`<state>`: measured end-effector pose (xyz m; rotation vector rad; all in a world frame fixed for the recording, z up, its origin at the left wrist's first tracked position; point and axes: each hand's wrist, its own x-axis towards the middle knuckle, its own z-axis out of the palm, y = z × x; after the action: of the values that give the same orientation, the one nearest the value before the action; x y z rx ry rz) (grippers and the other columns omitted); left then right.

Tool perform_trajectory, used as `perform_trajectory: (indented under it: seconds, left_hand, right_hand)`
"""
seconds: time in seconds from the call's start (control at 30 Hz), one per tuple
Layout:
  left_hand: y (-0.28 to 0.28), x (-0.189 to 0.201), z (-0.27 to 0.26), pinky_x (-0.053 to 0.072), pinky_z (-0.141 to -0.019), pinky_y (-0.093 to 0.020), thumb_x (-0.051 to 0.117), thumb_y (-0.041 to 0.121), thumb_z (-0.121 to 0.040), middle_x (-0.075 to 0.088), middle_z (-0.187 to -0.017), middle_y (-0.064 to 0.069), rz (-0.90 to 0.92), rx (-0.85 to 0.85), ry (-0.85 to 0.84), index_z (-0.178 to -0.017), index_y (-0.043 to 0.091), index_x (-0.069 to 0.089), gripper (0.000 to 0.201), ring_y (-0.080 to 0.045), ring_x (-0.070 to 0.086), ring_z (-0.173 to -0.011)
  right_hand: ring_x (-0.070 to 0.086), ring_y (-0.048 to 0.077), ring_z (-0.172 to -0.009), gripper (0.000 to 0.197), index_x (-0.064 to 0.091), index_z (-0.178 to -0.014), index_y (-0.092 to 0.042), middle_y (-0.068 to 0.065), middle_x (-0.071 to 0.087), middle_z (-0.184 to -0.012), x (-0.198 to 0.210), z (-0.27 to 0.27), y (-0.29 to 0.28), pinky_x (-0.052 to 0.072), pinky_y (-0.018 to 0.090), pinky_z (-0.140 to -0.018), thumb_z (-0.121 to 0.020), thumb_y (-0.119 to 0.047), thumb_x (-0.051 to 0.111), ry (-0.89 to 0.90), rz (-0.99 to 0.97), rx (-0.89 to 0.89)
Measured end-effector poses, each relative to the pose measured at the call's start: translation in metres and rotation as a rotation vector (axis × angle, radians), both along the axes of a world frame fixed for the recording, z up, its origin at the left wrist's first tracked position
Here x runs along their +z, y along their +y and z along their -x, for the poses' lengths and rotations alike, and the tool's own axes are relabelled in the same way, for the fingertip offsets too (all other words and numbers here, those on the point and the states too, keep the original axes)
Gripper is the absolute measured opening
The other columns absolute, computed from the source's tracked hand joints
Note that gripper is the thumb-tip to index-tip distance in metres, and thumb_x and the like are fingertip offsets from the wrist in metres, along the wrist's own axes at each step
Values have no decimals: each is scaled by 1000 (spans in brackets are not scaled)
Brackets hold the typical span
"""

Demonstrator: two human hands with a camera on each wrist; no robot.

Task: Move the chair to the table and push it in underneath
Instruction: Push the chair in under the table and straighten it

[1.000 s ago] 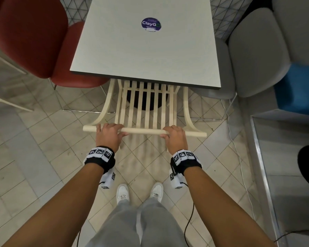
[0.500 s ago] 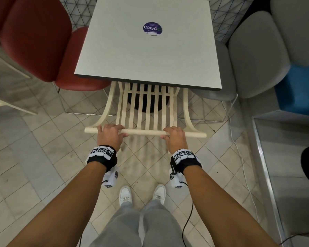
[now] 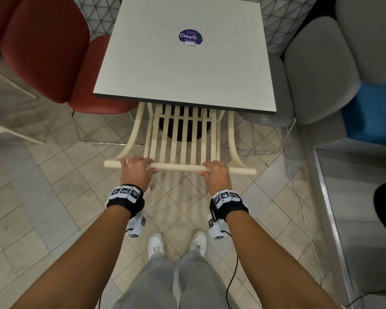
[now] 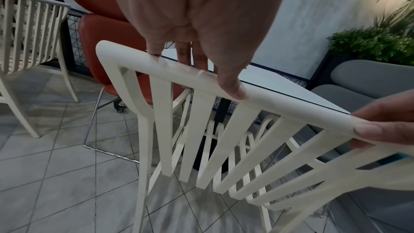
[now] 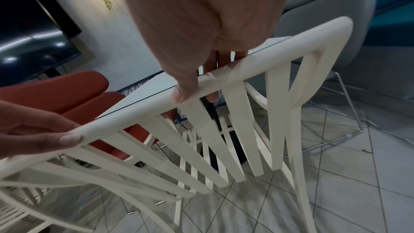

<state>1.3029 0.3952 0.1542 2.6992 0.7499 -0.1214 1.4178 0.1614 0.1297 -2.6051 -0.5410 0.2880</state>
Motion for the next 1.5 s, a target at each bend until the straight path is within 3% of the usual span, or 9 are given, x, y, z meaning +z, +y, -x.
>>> perform_trajectory:
  seconds: [0.4, 0.73, 1.2, 1.33, 1.4, 1.5]
  left_hand:
    - [-6, -3, 6, 22, -118, -60, 69, 46, -87, 74, -109, -5, 54, 31, -29, -112, 20, 75, 36, -32, 59, -111]
    - [-5, -3, 5, 15, -119, -62, 69, 38, -89, 74, -99, -7, 111, 24, -75, -106, 17, 76, 28, -34, 58, -108]
    - [-4, -6, 9, 16, -120, -61, 72, 42, -87, 75, -105, -5, 92, 13, -96, -110, 18, 76, 33, -32, 59, -109]
    - [-1, -10, 12, 18, -119, -60, 72, 44, -86, 75, -106, -2, 86, -10, -100, -111, 20, 74, 34, -30, 61, -109]
    - [3, -14, 13, 19, -119, -59, 73, 40, -87, 75, -107, -1, 89, -34, -113, -112, 22, 74, 31, -29, 61, -108]
    - [13, -18, 17, 22, -119, -57, 75, 24, -87, 76, -106, -3, 98, -55, -138, -112, 21, 74, 26, -30, 62, -105]
  right_hand:
    - [55, 28, -99, 32, 72, -111, -14, 7, 70, -100, 2, -1, -9, 44, 42, -99, -87, -33, 72, 11, -28, 16]
    - [54, 26, -101, 31, 72, -114, -17, 6, 71, -99, 1, -5, -6, 42, 39, -97, -89, -34, 69, 28, 46, 16]
    - [54, 27, -97, 30, 71, -114, -14, 7, 69, -99, 5, 4, -8, 45, 43, -97, -88, -30, 72, 6, -5, 20]
    - [54, 27, -103, 35, 67, -121, -15, 5, 68, -107, 5, 8, -12, 44, 44, -103, -88, -27, 72, 17, -5, 65]
    - [53, 27, -108, 39, 64, -124, -16, 4, 67, -112, 7, 8, -19, 41, 45, -108, -88, -27, 72, -1, 8, 73]
    - [53, 30, -112, 36, 67, -121, -14, 7, 66, -114, 11, -3, -41, 39, 46, -110, -87, -25, 73, -13, 53, -53]
